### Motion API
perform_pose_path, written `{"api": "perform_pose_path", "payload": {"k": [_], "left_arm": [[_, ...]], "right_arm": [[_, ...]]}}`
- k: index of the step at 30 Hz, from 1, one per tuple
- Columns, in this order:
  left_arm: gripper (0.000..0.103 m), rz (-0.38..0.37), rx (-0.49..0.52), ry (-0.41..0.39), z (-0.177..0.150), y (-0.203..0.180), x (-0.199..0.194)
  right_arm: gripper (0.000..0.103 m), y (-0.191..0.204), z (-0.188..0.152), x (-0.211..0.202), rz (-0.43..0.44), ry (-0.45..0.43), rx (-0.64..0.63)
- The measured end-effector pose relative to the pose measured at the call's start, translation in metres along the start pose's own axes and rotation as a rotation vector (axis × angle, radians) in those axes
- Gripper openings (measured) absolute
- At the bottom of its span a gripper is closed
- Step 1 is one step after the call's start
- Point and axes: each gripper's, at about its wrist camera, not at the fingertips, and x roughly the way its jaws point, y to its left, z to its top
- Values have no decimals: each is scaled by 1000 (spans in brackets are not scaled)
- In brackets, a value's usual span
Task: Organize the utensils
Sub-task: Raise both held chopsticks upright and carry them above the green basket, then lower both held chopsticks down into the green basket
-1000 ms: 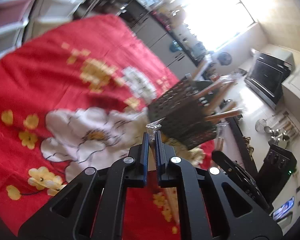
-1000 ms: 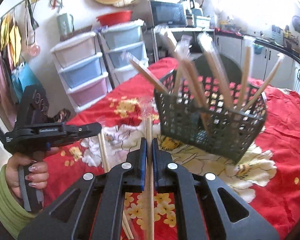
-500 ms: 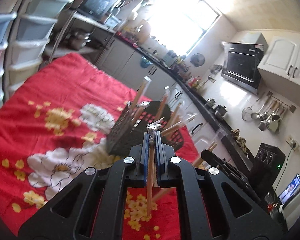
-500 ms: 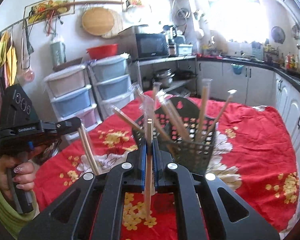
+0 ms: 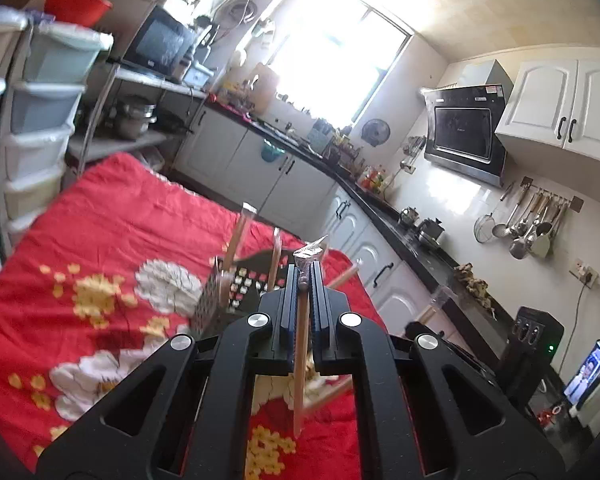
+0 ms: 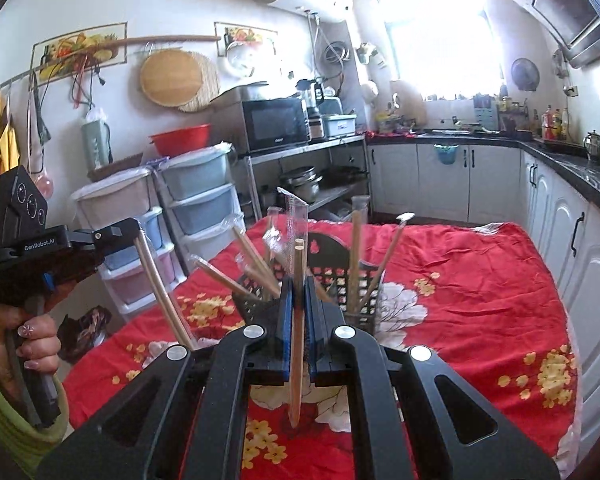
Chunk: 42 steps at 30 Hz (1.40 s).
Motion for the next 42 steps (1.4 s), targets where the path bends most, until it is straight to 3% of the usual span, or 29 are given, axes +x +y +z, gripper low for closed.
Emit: {"api": "perform_pose_path", "payload": {"k": [25,42], "left_arm": [[3,148,126,-226,82,-17,-9],[3,237,181,-311,98,-30,9]], "right_arm": [[6,-20,57,-24,-80,-183,-4],[6,-18,89,-18,-127,-306,-69]]}}
